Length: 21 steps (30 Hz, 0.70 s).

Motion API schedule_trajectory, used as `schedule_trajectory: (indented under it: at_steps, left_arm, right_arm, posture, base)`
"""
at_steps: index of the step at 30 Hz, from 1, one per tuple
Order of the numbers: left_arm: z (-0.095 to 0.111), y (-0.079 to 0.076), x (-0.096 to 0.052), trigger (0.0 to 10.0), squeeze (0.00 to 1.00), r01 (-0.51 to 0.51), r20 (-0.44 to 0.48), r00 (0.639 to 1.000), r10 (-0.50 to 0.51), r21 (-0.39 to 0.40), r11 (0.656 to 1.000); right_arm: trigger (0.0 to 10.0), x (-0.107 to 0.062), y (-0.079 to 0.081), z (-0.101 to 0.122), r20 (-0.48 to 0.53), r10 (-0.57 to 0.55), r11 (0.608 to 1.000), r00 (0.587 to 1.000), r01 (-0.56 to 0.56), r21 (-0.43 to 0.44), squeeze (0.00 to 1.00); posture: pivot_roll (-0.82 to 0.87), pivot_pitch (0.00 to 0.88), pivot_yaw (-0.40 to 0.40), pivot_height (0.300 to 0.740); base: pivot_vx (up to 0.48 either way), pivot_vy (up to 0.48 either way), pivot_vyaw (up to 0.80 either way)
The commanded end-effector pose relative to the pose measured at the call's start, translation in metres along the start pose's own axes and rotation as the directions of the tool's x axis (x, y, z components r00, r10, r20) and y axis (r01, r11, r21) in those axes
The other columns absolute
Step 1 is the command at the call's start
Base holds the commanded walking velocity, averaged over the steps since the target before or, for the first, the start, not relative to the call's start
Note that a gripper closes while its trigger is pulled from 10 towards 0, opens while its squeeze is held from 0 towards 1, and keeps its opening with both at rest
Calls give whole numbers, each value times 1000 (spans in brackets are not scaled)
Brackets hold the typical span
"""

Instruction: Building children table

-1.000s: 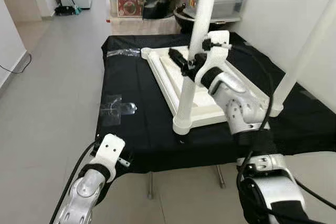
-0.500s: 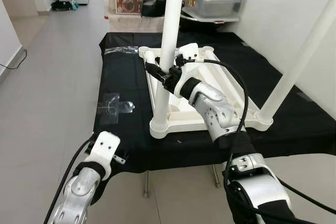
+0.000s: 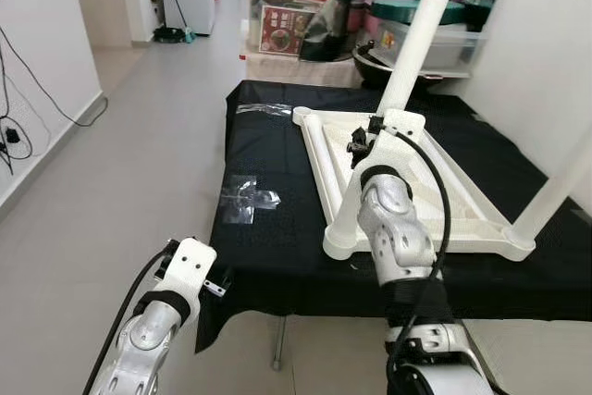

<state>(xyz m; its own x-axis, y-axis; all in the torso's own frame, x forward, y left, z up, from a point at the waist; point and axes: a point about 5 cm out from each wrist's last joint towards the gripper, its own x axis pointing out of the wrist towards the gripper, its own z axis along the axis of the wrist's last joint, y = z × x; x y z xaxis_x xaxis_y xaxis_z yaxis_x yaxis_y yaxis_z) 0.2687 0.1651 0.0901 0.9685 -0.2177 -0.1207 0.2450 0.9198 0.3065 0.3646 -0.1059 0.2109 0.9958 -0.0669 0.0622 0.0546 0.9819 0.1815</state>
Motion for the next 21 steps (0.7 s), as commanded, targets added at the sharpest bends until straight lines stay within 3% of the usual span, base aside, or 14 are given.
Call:
schedule_trajectory:
  at_steps: [1,3,4,6,7,9,11,13,15,17,18,19,20,21]
  left_arm:
    - [3,-7,6,10000,0,33,8,999,-33,-7,999]
    - [3,-7,6,10000,0,33,8,999,-33,-7,999]
    - [5,-6,7,10000,0,32,12,999,-32,-7,999]
    - [6,-6,7,10000,0,31,17,999,-31,-11,999]
    - [5,-5,6,10000,0,29,13,999,-29,-13,999]
    - [5,-5,6,10000,0,29,13,999,-29,-13,999]
    - [3,-4,5,10000,0,29,7,1000,-29,-15,999]
    - [3,-4,5,10000,0,29,7,1000,-29,-15,999]
    - [3,-4,7,10000,0,27,7,1000,-27,-14,1000]
    - [3,-4,7,10000,0,27,7,1000,-27,-14,1000]
    - [4,-4,8,10000,0,27,12,1000,-27,-17,999]
    - [4,-4,8,10000,0,27,12,1000,-27,-17,999]
    - [5,-5,9,10000,0,28,14,1000,-27,-17,999]
    - [5,-5,9,10000,0,28,14,1000,-27,-17,999]
  right_arm:
    - [10000,-3,-2,-25,-104,73,997,992,-69,37,0]
    - [10000,-3,-2,-25,-104,73,997,992,-69,37,0]
    - [10000,-1,-3,-18,-85,92,995,992,-90,32,1000]
    - [10000,4,-3,-6,-67,168,986,983,-166,35,902]
    - [10000,9,-4,6,-46,246,969,968,-245,21,0]
    - [10000,9,-4,6,-46,246,969,968,-245,21,0]
    - [10000,14,-4,25,-26,426,905,904,-426,10,0]
    - [10000,14,-4,25,-26,426,905,904,-426,10,0]
    - [10000,10,3,35,-26,696,715,718,-696,-65,0]
    - [10000,10,3,35,-26,696,715,718,-696,-65,0]
    - [10000,4,7,31,-62,803,585,592,-804,-103,0]
    - [10000,4,7,31,-62,803,585,592,-804,-103,0]
    - [10000,-1,9,21,-119,867,471,483,-875,-114,0]
    - [10000,-1,9,21,-119,867,471,483,-875,-114,0]
  posture:
    - [125,0,-63,740]
    - [125,0,-63,740]
    - [125,0,-61,740]
    - [124,0,-63,740]
    - [120,0,-59,740]
    - [120,0,-59,740]
    - [120,0,-63,740]
    - [120,0,-63,740]
    - [126,0,-70,740]
    - [126,0,-70,740]
    - [131,0,-72,740]
    - [131,0,-72,740]
    - [136,0,-78,740]
    - [136,0,-78,740]
  base:
    - [0,0,0]
    - [0,0,0]
    - [0,0,0]
    - [0,0,0]
    - [0,0,0]
    - [0,0,0]
    - [0,0,0]
    - [0,0,0]
    - [0,0,0]
    - [0,0,0]
    - [0,0,0]
    - [0,0,0]
    - [0,0,0]
    - [0,0,0]
